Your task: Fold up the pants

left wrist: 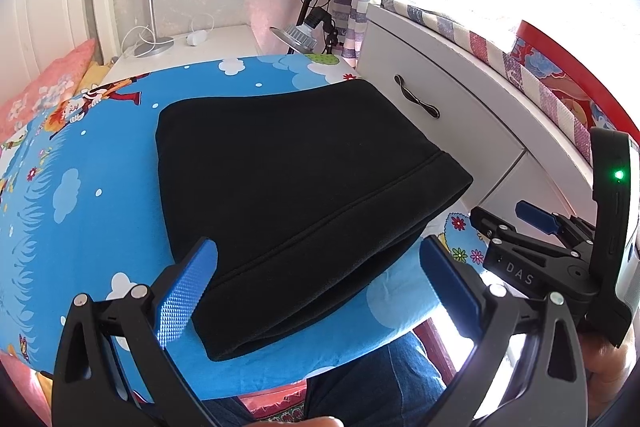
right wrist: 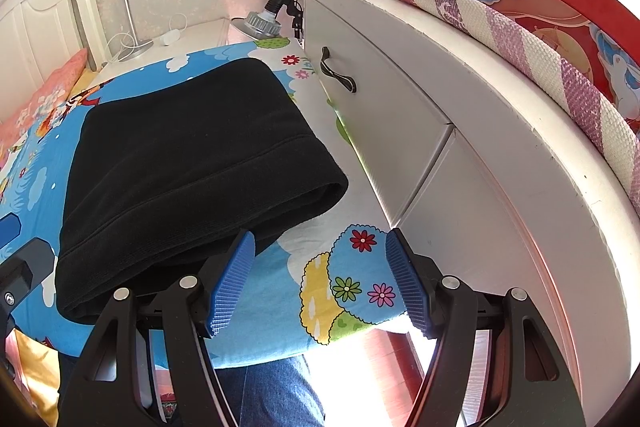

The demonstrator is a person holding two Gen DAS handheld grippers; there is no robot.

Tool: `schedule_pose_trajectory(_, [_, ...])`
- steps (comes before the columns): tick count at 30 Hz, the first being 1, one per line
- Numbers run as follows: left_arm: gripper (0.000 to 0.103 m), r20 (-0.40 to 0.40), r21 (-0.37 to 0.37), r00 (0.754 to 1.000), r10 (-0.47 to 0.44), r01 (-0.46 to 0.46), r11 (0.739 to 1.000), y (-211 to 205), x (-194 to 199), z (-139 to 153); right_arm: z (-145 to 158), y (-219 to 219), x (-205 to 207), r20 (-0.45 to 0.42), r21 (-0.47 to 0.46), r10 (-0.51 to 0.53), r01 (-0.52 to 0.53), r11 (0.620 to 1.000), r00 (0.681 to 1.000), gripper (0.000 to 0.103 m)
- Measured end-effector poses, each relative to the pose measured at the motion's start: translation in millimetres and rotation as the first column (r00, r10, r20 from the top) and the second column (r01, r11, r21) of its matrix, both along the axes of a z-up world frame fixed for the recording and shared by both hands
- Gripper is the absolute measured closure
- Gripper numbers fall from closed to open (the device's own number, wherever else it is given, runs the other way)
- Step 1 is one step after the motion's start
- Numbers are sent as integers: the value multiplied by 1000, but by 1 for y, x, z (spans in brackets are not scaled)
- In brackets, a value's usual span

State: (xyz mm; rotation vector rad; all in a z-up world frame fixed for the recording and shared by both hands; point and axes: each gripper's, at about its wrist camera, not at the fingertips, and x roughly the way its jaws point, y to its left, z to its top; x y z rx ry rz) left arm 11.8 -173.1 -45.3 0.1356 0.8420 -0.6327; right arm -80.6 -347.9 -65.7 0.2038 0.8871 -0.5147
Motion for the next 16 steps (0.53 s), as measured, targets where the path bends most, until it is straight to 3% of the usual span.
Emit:
schedule_pose_trajectory(6, [2,38,-12,999,-19,20,1000,-4,-4,2,-1,0,-1,0,5,-3,3,1000,1000,37])
schedule_pose_trajectory(10, [2,-14,-50,998,-57,56,997,-5,3,1,-2,1,-2,8,16,-6,6,1000,1000,32])
schedule_pose_trajectory(12, [2,11,-56,1000,3,-2,998,16,9,5,-1,3,-2,29,22,-5,4,1000,1000,21])
schedule_pose_trajectory(13, [2,37,-71,994,98,-96,993,42,16,9,-1,5,-2,41,22,-3,2,1000,999,19])
schedule_pose_trajectory(14, [2,58,-99,971,233,-226,969,80,26,15,0,8,-2,59,17,2,-3,1000,998,17])
schedule_pose_trajectory(15, [2,69,-133,920,385,-374,918,126,35,19,1,11,-2,81,10,8,-9,1000,997,17])
schedule_pose_trajectory(16, [2,66,-156,845,531,-517,842,174,44,20,1,12,-1,98,8,14,-15,1000,995,17])
